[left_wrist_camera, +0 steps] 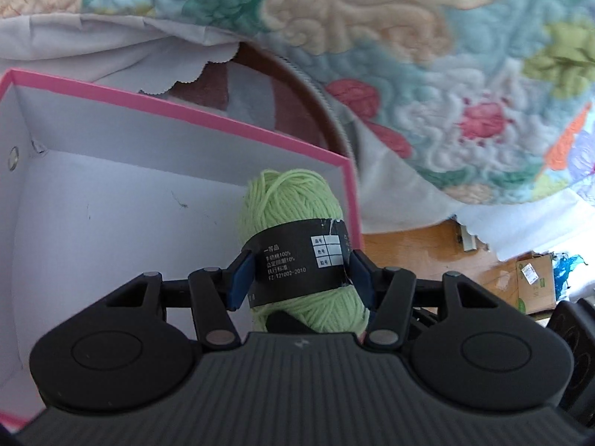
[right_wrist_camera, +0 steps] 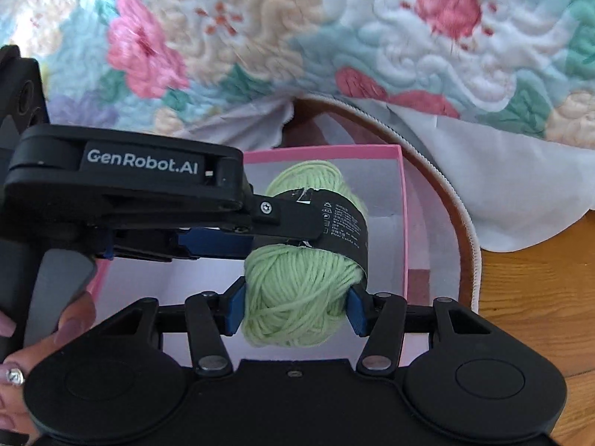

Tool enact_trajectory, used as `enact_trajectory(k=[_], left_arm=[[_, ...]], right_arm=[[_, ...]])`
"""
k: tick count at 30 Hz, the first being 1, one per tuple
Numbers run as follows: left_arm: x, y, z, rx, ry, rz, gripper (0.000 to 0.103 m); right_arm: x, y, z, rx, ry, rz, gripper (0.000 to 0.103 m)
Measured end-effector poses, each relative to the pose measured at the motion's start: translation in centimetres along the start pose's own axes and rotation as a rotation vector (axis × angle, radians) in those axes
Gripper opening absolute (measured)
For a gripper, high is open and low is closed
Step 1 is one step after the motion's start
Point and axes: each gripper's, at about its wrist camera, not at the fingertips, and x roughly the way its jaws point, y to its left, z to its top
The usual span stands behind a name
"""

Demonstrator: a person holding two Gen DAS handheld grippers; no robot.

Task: Organize objects
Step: 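Carry the yarn ball with the left tool into the pink box, then open the left tool to release the yarn and withdraw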

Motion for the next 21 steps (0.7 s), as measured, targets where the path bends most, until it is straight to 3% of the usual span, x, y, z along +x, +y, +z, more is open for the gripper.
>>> enact_trajectory(k=[2, 7, 11, 16, 17, 19, 21], left_arm=[[0.9, 0.9, 0.4, -0.042, -0.009, -0.007, 0.055], [2.9, 2.9, 1.1, -0.111, 0.002, 0.02, 0.054], [3.8, 3.1, 0.9, -0.088, 0.023, 0.02, 0.051], [4.6, 3.0, 0.2, -0.055, 0.036, 0.017, 0.048], [4.7, 2.9, 0.1, -0.045, 0.035, 0.017, 0.047], [5.2, 2.6, -0.1, -0.04, 0.047, 0.007, 0.042], [5.5, 2.3, -0.2, -0.083, 0.075, -0.016, 0.037]], right_arm=[[1.6, 0.8, 0.8, -0.019, 0.004, -0.061, 0.056], [4.4, 1.7, 1.4, -0.06, 0.041, -0.12, 0.055], [4.8, 2.7, 0.6, -0.206, 0.071, -0.175, 0.062], [1.6, 1.8, -0.4, -0.291, 0.072, -0.096, 0.061], [1.3, 1.4, -0.7, -0.305, 0.072, -0.081, 0.058], [1.5, 1.2, -1.2, -0.332, 0.08, -0.087, 0.036], [1.9, 1.2, -1.8, -0.368, 0.074, -0.107, 0.031]])
